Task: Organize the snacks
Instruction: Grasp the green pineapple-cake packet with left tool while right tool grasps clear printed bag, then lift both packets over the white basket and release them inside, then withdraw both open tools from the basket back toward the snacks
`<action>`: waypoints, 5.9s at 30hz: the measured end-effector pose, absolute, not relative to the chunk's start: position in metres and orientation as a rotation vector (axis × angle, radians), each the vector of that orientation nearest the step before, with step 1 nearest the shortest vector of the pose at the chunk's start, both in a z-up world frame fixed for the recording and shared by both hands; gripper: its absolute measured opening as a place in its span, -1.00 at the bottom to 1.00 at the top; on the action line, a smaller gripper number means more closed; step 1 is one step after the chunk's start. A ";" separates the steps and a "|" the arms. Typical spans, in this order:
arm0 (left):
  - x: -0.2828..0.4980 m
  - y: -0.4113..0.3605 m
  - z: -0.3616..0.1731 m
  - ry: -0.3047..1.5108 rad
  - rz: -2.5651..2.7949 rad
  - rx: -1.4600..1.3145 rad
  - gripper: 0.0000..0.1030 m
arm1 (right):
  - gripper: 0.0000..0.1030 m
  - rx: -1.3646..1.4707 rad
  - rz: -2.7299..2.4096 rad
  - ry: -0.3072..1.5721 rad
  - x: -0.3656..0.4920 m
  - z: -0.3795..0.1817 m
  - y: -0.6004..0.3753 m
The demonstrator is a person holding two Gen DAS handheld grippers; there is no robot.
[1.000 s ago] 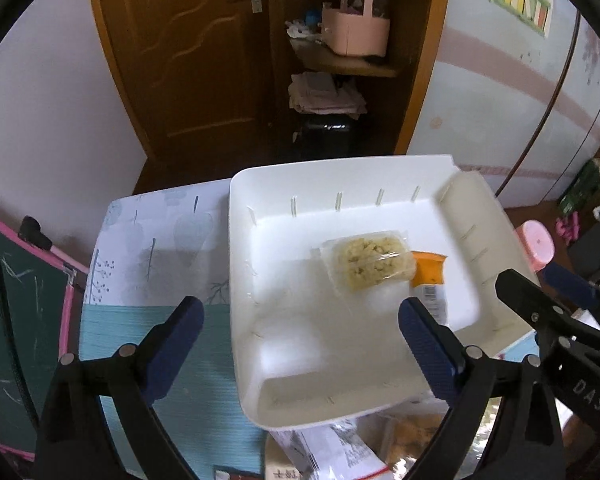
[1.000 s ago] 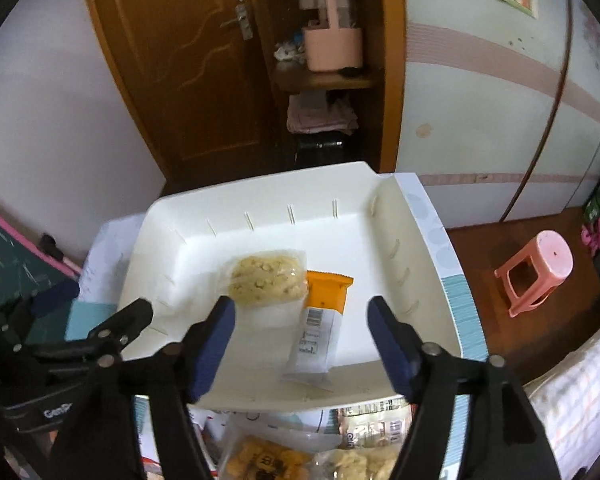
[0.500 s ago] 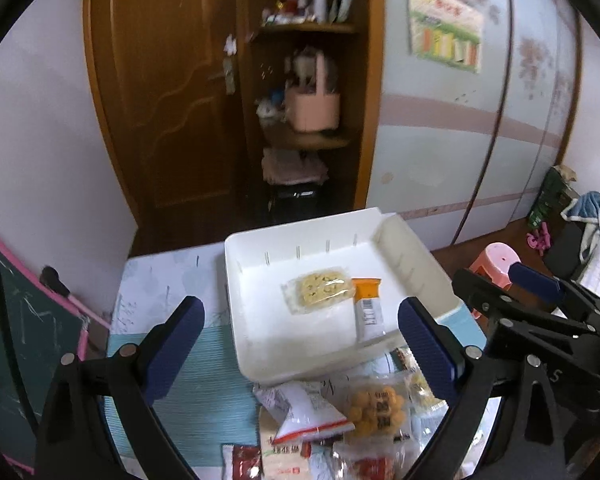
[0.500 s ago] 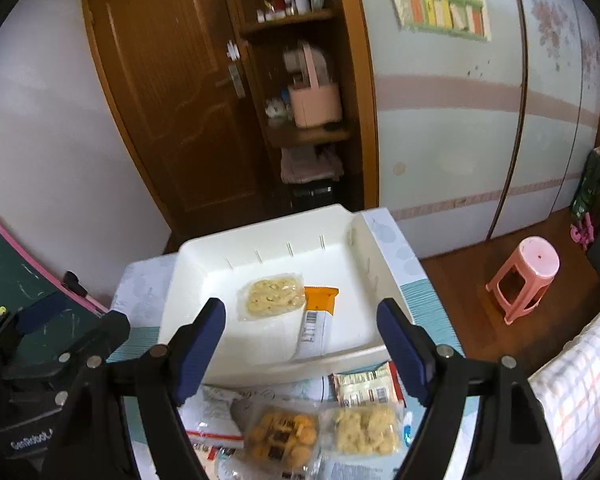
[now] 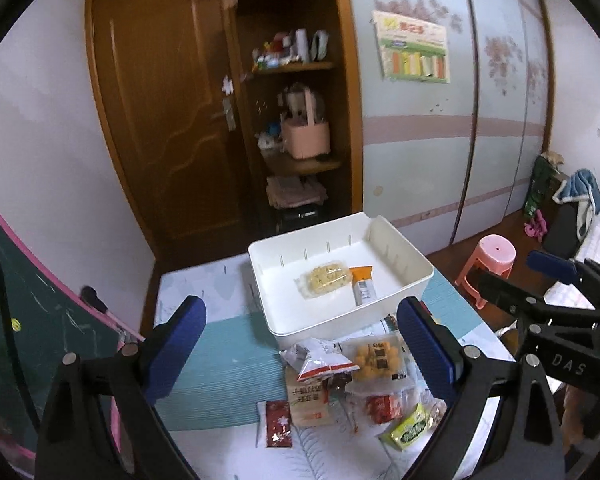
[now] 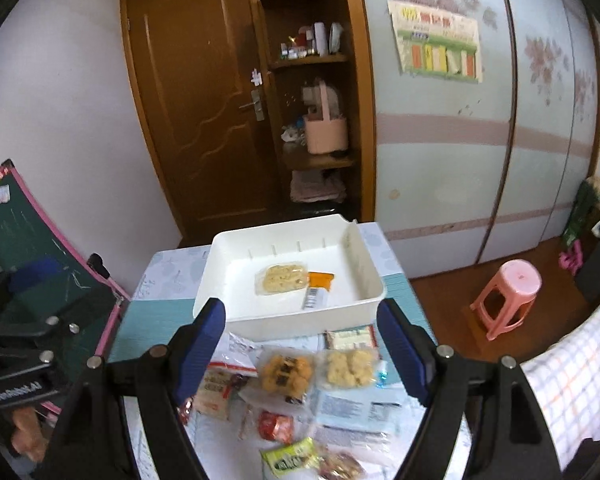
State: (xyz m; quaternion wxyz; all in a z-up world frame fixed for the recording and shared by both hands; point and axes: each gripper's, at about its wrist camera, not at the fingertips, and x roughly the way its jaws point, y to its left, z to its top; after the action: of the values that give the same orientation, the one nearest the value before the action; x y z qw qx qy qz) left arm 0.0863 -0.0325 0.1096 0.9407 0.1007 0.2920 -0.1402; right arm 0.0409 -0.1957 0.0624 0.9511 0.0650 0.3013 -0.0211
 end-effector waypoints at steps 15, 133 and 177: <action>0.035 -0.030 0.079 0.638 -0.388 0.208 0.86 | 0.53 0.045 -0.077 0.642 -0.011 0.036 -0.200; 0.218 -0.054 0.058 0.706 -0.276 0.241 -0.30 | -0.86 0.005 0.030 0.338 0.089 0.082 -0.199; 0.396 -0.100 -0.115 1.071 -0.252 0.150 0.97 | 0.17 0.142 -0.001 0.906 0.309 -0.090 -0.234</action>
State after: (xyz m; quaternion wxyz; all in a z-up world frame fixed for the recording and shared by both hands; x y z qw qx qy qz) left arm 0.3958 -0.1003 -0.1147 0.8498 0.0713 0.5083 -0.1197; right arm 0.3088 -0.2336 -0.0899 0.8967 0.0684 0.4372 -0.0007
